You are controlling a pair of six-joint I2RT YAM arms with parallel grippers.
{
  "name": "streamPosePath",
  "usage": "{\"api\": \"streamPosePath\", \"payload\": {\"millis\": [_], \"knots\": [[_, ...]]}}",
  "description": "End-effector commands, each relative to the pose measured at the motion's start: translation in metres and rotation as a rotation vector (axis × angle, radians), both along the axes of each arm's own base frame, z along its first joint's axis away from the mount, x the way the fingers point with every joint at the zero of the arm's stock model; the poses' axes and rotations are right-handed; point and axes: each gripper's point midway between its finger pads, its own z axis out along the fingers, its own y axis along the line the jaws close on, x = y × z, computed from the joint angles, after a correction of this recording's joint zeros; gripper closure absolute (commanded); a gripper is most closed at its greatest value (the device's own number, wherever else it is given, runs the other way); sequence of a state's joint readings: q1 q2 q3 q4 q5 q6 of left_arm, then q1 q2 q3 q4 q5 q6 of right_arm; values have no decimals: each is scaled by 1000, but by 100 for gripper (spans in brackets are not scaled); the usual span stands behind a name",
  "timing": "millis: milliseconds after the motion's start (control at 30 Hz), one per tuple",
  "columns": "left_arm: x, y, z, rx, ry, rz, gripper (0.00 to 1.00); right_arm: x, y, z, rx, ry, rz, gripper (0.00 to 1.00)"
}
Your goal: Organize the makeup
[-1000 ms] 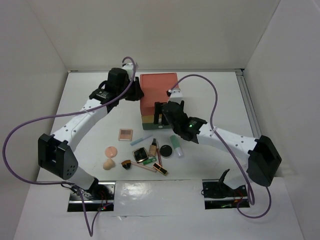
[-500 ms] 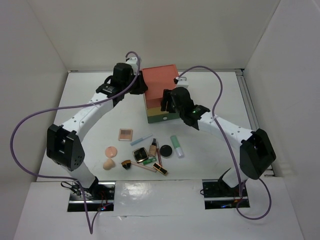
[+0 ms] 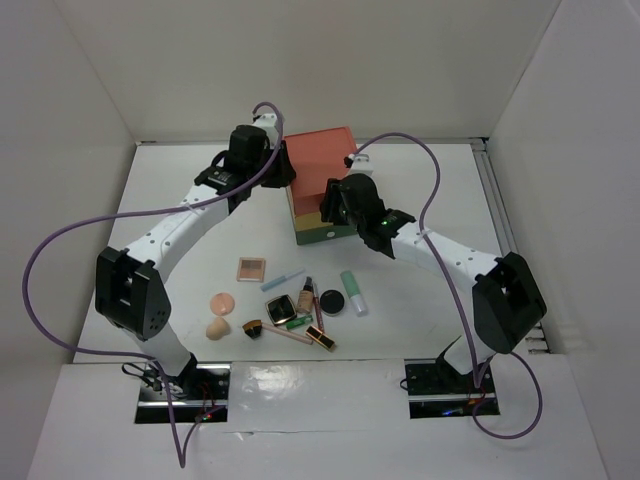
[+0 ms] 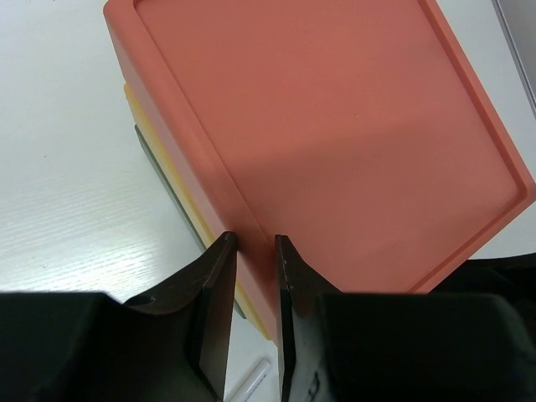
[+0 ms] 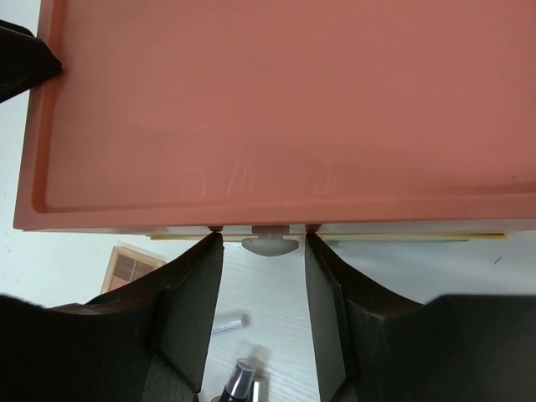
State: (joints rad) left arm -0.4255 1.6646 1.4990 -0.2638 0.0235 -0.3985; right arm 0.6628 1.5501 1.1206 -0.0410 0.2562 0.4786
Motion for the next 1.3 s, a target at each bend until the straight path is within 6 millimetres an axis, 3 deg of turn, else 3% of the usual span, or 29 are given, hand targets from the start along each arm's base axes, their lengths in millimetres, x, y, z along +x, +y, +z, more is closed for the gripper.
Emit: {"api": "streamPosePath", "payload": {"millis": [0,100,300,433,500,533,600,667,733,767,800,900,933,1000,1033,1167,1233,1267], "knots": [[-37,-27,-28,5,142,-142,84,35,3,85,156,-231,-89,49],[-36,-23,-30,20,145,-121,84,33,-2,94,162,-244,-101,44],[-37,-21,-33,30,154,-113,85,30,1,121,192,-285,-78,46],[-37,-21,-33,30,154,-113,87,33,0,115,179,-266,-75,60],[-39,-25,-33,30,154,-122,87,33,-1,115,171,-269,-73,62],[-39,-25,-33,30,154,-122,88,33,-1,115,171,-269,-73,72],[-39,-25,-33,30,154,-122,88,34,-2,115,160,-273,-79,80],[-38,-23,-33,35,152,-114,88,34,-3,112,145,-270,-75,96],[-36,-22,-34,44,156,-104,88,29,-7,102,104,-245,-69,100],[-34,-22,-30,37,150,-90,88,25,-11,101,88,-241,-65,100],[-32,-23,-26,33,142,-90,88,17,-17,87,56,-200,-63,100],[-32,-21,-32,46,156,-81,88,-5,-25,71,33,-147,-22,100],[-30,-20,-29,47,145,-74,88,-19,-27,48,0,-95,0,100],[-32,-24,-29,41,149,-78,88,-35,-31,44,1,-71,34,100],[-29,-24,-30,47,147,-69,88,-48,-36,27,-33,-25,45,100],[-25,-24,-32,56,153,-60,88,-77,-50,15,-86,23,92,100],[-22,-25,-33,56,153,-60,88,-84,-50,24,-63,11,112,100],[-26,-27,-43,77,182,-61,89,-92,-53,15,-77,45,129,100]]}}
